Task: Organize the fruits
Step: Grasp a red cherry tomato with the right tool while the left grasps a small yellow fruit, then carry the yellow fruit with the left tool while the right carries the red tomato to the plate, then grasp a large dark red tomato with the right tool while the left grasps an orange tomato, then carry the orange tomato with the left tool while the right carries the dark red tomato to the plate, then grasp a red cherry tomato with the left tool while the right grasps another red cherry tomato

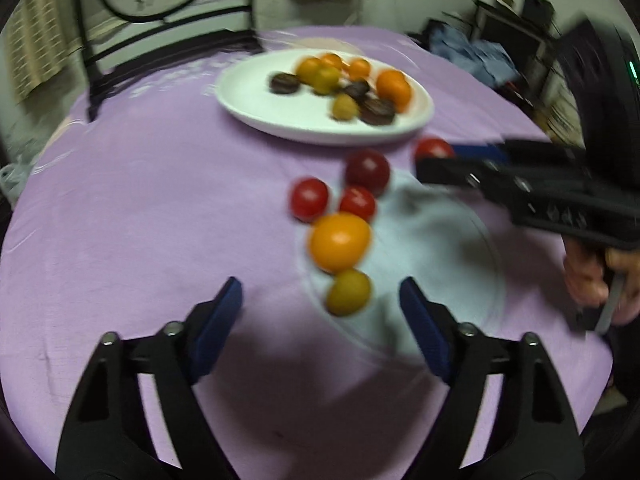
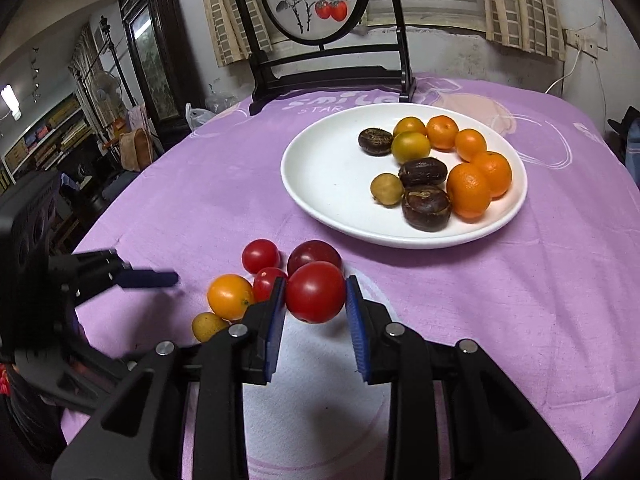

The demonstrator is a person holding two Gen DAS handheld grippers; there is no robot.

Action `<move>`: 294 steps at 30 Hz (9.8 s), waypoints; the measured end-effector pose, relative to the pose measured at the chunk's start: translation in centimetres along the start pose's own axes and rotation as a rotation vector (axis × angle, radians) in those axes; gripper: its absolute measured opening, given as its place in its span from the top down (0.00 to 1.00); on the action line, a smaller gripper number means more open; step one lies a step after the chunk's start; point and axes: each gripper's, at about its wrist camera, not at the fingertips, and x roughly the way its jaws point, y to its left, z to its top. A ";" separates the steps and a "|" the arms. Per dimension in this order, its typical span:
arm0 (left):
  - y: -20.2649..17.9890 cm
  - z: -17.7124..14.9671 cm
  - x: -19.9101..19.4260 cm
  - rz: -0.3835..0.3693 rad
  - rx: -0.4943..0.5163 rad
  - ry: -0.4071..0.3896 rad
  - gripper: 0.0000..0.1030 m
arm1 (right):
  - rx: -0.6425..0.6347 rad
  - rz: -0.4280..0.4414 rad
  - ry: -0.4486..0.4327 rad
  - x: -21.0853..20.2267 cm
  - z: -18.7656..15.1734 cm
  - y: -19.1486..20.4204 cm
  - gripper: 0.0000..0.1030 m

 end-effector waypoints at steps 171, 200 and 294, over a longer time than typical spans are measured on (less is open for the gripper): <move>1.0 2.2 -0.8 -0.204 -0.196 -0.114 0.61 | 0.224 0.006 -0.170 -1.6 2.8 -3.0 0.61; 4.8 15.5 10.1 0.081 -0.286 -0.107 0.61 | 0.246 -0.145 -0.164 5.9 8.6 -10.3 0.59; -0.8 4.6 5.8 0.154 -0.011 -0.049 0.54 | 0.087 0.006 -0.066 0.2 2.9 -2.0 0.74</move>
